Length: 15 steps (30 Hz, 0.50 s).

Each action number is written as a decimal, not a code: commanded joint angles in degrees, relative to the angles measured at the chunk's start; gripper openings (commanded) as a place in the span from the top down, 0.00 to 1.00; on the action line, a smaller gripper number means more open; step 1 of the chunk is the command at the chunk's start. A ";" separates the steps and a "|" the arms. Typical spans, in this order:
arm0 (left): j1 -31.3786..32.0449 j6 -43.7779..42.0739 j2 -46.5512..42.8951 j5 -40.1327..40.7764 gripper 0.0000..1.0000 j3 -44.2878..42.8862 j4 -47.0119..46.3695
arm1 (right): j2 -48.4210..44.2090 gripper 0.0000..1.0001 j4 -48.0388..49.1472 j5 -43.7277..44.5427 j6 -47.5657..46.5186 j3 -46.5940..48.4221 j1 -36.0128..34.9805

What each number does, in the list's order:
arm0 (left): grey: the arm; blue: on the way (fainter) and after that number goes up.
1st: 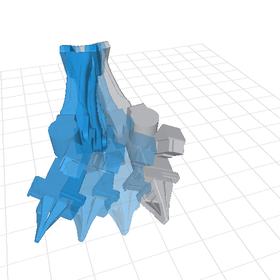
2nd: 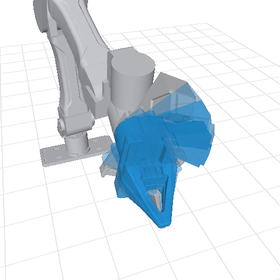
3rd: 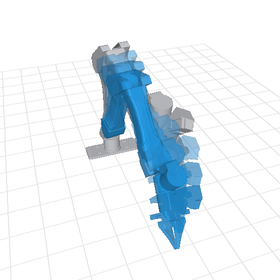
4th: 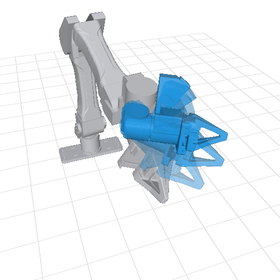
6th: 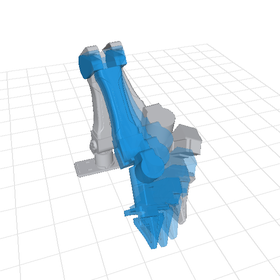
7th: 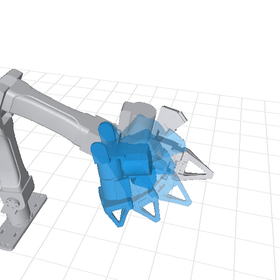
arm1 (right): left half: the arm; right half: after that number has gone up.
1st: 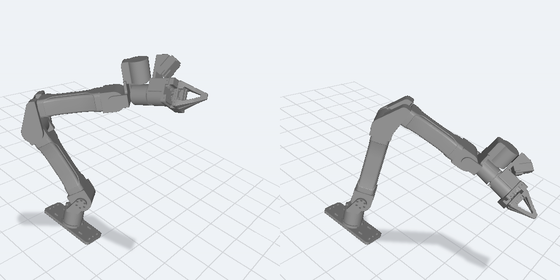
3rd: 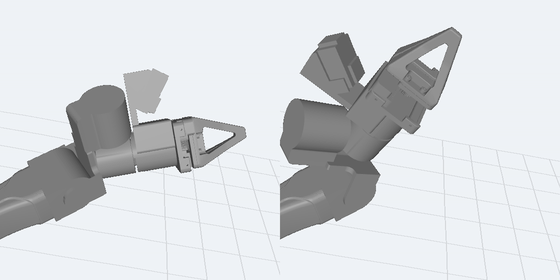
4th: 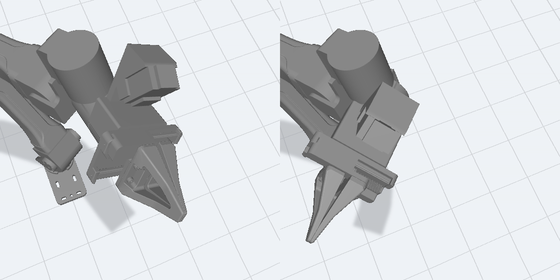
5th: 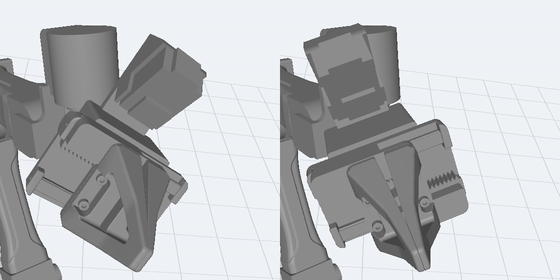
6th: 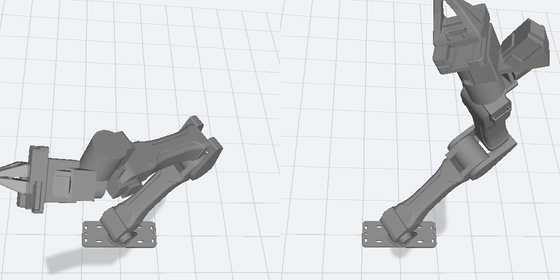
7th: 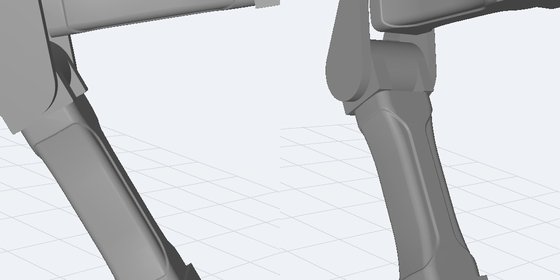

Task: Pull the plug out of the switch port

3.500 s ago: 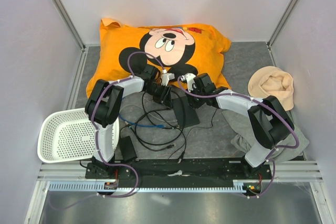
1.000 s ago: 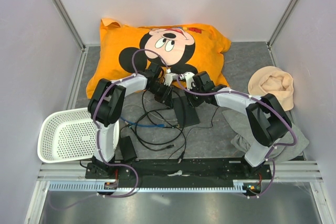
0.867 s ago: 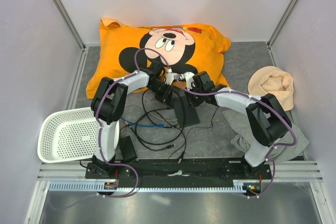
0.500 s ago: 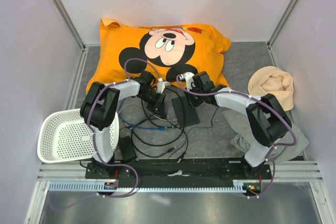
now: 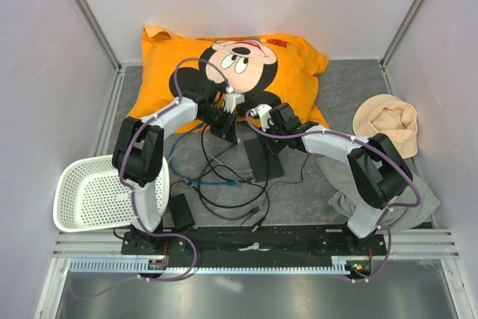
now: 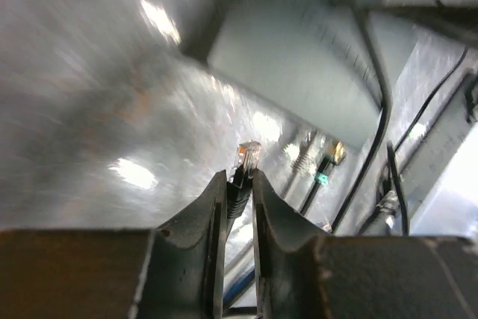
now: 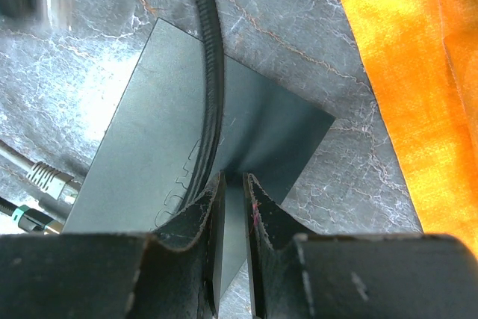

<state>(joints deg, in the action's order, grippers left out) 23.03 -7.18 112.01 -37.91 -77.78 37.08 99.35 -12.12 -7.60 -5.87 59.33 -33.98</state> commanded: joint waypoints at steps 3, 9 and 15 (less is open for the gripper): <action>-2.37 -11.26 -8.90 7.75 0.99 -12.48 7.38 | 3.48 0.76 -8.80 0.74 -0.72 -3.78 -0.65; -5.35 -26.01 -15.57 21.28 0.98 -9.50 10.47 | 3.39 0.77 -8.62 0.65 -0.64 -3.78 -0.57; -13.26 -29.47 -18.14 28.50 0.98 -6.16 10.03 | 4.36 0.76 -8.89 0.21 -0.55 -3.08 -0.83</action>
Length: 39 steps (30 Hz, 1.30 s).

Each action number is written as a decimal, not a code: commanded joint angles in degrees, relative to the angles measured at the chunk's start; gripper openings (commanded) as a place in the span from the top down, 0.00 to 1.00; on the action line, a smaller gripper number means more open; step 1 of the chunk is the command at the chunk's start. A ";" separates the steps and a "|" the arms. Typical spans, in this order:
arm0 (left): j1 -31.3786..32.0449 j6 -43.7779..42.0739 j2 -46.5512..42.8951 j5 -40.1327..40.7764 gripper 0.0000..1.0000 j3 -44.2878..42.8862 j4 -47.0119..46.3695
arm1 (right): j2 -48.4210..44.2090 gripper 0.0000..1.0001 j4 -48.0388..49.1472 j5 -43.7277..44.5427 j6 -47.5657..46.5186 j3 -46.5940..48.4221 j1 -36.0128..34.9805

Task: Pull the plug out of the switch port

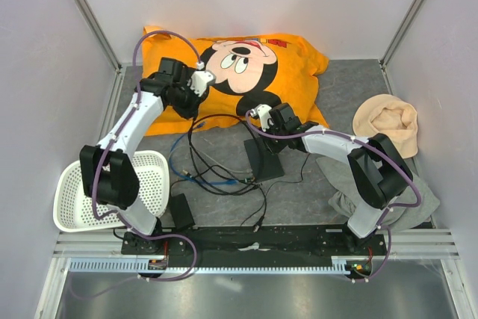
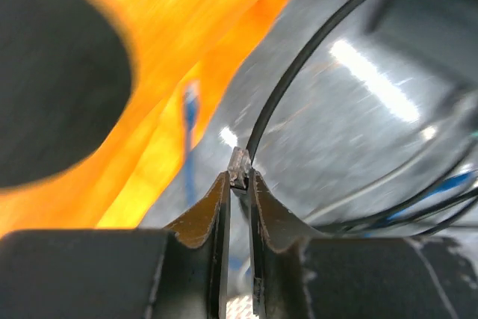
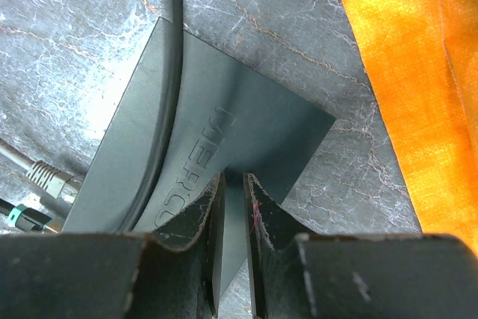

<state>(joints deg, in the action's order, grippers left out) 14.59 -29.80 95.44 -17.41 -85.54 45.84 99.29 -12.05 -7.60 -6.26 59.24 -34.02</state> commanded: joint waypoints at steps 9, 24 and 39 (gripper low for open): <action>-8.17 1.14 2.55 8.80 0.85 3.01 -1.37 | 5.13 0.76 -8.78 0.12 -0.33 -2.38 -1.57; -7.47 11.94 -1.84 -19.65 0.54 -3.41 -3.74 | 4.08 0.76 -8.07 0.48 -0.42 -3.17 -1.75; 9.31 26.90 5.89 -37.26 0.53 17.94 -23.34 | 1.09 0.75 -8.51 0.83 -0.68 -5.28 -1.75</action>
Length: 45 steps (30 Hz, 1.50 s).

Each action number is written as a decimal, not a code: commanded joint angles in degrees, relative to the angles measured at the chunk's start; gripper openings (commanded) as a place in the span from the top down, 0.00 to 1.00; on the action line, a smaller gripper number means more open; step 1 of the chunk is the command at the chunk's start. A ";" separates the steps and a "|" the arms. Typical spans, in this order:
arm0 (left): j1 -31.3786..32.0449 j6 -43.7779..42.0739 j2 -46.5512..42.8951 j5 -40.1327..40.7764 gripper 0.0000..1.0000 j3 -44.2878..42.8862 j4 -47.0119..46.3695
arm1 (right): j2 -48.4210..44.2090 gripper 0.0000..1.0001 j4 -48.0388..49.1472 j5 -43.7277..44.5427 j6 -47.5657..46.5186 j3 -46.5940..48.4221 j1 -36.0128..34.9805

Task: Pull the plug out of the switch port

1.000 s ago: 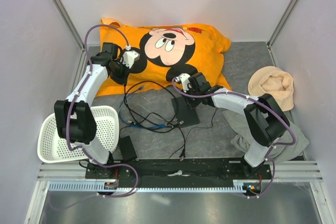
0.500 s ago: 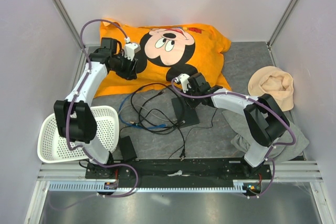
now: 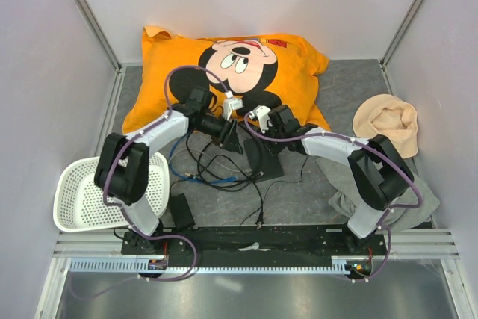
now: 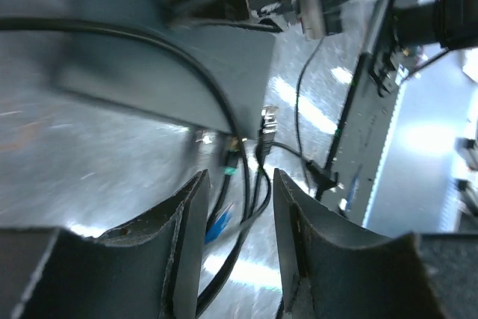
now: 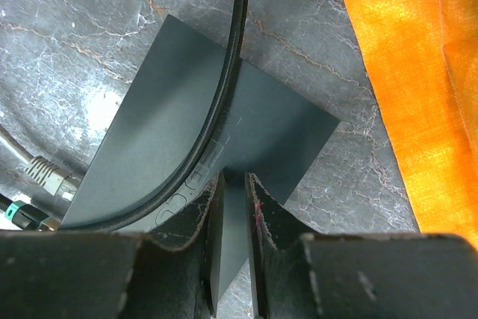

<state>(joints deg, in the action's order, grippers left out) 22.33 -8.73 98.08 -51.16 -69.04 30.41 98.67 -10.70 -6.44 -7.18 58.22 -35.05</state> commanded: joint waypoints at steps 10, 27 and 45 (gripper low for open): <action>4.21 7.15 9.40 -2.11 0.53 4.43 -11.78 | -2.34 0.75 -10.83 -0.59 1.56 -7.42 -0.72; 6.24 6.27 16.70 0.97 0.54 3.03 -12.31 | -1.73 0.75 -10.22 -1.47 1.64 -7.86 -0.64; 7.20 5.39 17.93 1.58 0.60 3.21 -12.22 | -1.29 0.74 -9.96 -1.56 1.47 -7.77 -0.72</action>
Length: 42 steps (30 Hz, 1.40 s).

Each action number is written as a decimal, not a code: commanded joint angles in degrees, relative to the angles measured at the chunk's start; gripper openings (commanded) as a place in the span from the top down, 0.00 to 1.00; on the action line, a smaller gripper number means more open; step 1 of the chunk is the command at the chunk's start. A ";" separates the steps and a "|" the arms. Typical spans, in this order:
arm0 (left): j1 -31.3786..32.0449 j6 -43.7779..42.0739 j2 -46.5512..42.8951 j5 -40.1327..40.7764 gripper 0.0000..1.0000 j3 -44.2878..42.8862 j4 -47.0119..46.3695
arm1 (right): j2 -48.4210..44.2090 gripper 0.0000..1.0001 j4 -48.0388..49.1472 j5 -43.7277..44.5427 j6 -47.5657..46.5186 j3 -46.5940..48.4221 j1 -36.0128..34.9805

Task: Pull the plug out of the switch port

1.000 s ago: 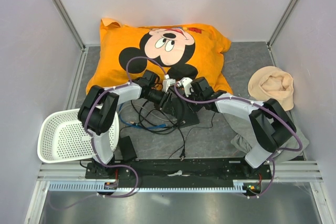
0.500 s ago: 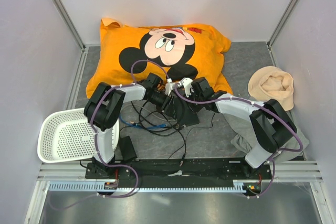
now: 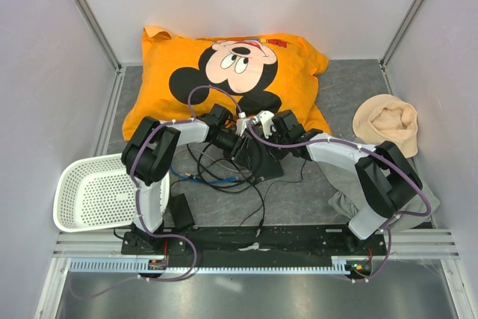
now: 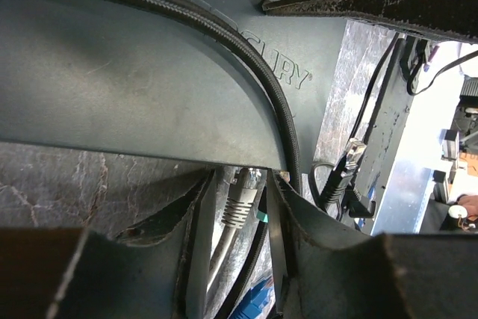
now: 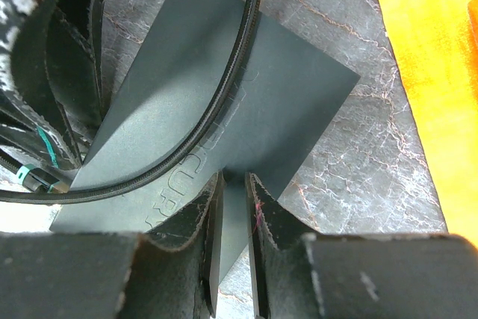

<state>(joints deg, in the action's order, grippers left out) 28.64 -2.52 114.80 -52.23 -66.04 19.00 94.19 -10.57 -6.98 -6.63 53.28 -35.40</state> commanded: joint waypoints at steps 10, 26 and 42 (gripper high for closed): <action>2.73 0.50 1.48 4.76 0.90 2.75 -0.99 | 3.45 0.74 -9.91 -1.01 0.83 -2.83 -0.29; 2.91 -2.84 1.92 9.51 0.98 -0.50 5.08 | 3.54 0.73 -9.91 -1.01 0.83 -2.74 -0.37; 2.29 1.21 2.71 4.68 0.62 1.62 2.71 | 3.37 0.73 -10.26 -0.84 0.83 -2.92 -0.37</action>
<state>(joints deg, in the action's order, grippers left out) 30.41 -1.52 114.76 -50.19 -66.52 20.78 94.19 -10.81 -6.74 -6.68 53.28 -35.38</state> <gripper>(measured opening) 0.408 0.267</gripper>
